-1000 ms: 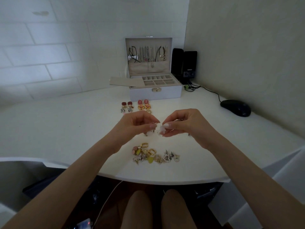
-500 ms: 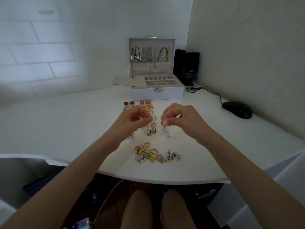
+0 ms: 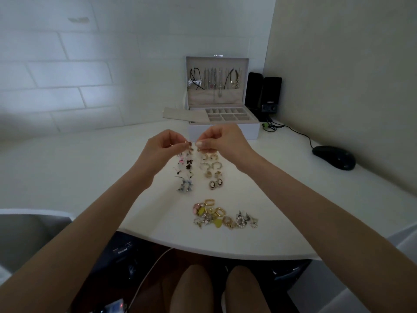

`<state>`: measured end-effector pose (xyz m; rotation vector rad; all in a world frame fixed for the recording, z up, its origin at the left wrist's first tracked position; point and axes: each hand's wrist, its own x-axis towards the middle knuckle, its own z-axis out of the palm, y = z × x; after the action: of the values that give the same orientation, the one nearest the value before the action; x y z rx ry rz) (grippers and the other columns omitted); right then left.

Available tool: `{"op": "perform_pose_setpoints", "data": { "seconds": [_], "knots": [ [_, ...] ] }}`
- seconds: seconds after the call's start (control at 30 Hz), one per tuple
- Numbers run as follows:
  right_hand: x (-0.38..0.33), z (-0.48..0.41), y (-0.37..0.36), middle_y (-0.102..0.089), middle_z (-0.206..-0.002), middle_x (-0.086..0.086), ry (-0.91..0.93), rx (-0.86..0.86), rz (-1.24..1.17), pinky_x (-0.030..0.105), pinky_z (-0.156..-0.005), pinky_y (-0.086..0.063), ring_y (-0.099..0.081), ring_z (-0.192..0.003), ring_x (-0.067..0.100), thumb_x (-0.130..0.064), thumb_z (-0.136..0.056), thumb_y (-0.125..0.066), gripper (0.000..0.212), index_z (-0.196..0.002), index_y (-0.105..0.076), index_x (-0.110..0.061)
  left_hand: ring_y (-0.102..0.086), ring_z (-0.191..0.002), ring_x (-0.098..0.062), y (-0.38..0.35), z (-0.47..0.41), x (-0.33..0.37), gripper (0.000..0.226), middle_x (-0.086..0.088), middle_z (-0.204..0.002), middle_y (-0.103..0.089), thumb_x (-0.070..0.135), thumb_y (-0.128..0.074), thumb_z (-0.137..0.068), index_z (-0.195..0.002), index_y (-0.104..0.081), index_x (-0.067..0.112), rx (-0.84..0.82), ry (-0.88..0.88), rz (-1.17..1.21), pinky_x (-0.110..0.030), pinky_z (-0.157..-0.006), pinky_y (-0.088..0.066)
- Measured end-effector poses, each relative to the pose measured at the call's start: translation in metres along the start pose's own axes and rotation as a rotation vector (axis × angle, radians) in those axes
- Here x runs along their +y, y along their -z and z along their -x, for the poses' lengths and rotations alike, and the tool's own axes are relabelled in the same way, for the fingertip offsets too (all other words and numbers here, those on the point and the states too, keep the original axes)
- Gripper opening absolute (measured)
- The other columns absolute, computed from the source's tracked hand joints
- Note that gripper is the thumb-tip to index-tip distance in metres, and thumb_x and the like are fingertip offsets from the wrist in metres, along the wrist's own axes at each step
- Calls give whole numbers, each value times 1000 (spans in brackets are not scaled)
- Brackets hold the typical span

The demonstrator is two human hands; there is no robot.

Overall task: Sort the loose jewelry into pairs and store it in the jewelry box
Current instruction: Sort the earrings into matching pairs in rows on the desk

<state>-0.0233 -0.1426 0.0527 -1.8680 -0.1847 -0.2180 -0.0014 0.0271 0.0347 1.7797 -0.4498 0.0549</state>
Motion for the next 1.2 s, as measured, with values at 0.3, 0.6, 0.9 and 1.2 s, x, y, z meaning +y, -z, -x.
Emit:
{"op": "perform_pose_setpoints", "data": {
  "seconds": [0.3, 0.6, 0.9, 1.2],
  "knots": [
    [-3, -65, -47, -68, -76, 13, -13, -168, 68, 23, -64, -56, -67, -67, 19, 3, -76, -72, 11, -83, -66, -2, -58, -61, 4, 40, -24, -21, 9, -2, -81, -65, 14, -65, -84, -89, -60, 8, 82, 55, -169, -3, -54, -39],
    [13, -93, -73, -68, -86, 18, -129, -496, 194, 28, -71, -58, -69, -68, 19, 11, -79, -63, 20, -97, -63, 1, -60, -64, -4, 66, -29, -51, 5, -4, -82, -69, 12, -58, -87, -90, -61, 9, -60, 265, -300, -11, -51, -39],
    [28, -127, -92, -70, -94, 14, -38, -356, 533, 10, -53, -46, -65, -78, 18, 12, -74, -67, 27, -98, -66, -2, -56, -76, -15, 64, -71, -86, 6, -4, -83, -63, 14, -66, -82, -87, -65, 11, 23, 287, -258, -22, -64, -40],
    [51, -149, -88, -65, -85, 10, 42, -272, 534, 16, -58, -43, -59, -73, 15, 13, -76, -60, 28, -96, -59, -6, -55, -72, -13, 56, -107, -104, 8, 2, -74, -61, 16, -69, -80, -76, -61, 18, 74, 267, -323, -24, -63, -40]
  ]
}}
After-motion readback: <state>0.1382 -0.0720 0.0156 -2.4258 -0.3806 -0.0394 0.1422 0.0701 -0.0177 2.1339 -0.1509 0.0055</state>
